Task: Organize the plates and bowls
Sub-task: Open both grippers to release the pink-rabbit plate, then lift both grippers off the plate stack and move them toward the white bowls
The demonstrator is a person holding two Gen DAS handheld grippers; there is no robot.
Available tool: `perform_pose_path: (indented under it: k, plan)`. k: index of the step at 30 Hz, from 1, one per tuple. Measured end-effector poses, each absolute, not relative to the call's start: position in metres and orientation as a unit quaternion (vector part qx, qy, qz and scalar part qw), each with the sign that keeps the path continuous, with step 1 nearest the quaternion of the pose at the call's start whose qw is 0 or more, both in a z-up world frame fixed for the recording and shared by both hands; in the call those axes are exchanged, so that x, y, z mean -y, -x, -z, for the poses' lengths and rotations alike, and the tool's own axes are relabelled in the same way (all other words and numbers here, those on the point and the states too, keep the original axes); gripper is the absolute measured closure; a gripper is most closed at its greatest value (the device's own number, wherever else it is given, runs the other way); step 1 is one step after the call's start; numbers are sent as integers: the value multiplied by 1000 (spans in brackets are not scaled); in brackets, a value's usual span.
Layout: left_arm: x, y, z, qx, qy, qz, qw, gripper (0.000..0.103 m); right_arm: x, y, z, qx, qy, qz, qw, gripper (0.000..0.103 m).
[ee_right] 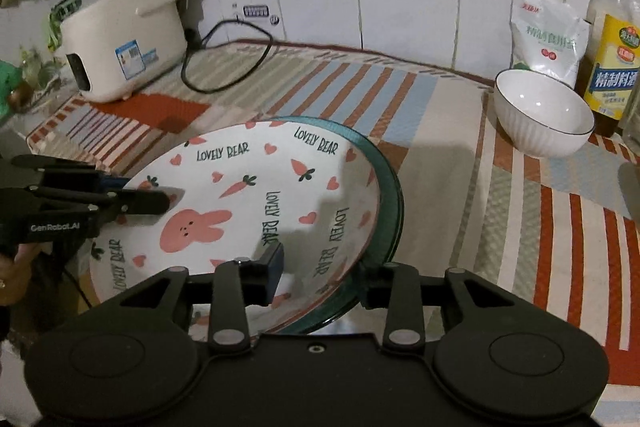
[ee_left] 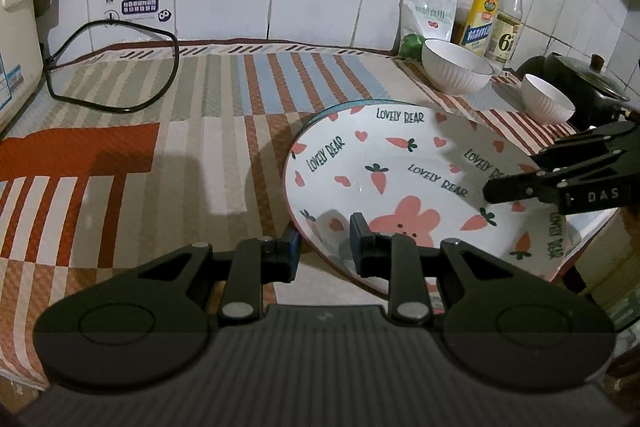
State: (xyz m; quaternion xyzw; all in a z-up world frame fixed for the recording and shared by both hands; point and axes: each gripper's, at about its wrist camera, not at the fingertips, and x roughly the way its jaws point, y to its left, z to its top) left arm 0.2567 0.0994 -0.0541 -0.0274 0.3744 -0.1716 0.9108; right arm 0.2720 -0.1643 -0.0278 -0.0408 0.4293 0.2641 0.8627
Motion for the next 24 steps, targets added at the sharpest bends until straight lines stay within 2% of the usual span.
perform_pose_path:
  k: [6,14,19,21,22,24]
  plan:
    - [-102,-258,57,-374,38,172,911,78,161,-279,20,-454,44,-250,854,62]
    - [-96,-257,56,-376,27,165,911,77,140,-290,11,-495,126,-244,824,53]
    - [-88,-252,54,-371,1,162,914,75,132,-279,12,-459,217,-215,834,54]
    - [-83,-250,52,-370,-15,158,915,75,136,-275,10,-452,194,-241,837,53]
    - [-81,-250,52,-370,-21,156,915,75,136,-274,10,-446,192,-243,840,63]
    - [-79,-249,53,-372,-25,155,915,75,139,-271,11,-433,189,-240,848,66]
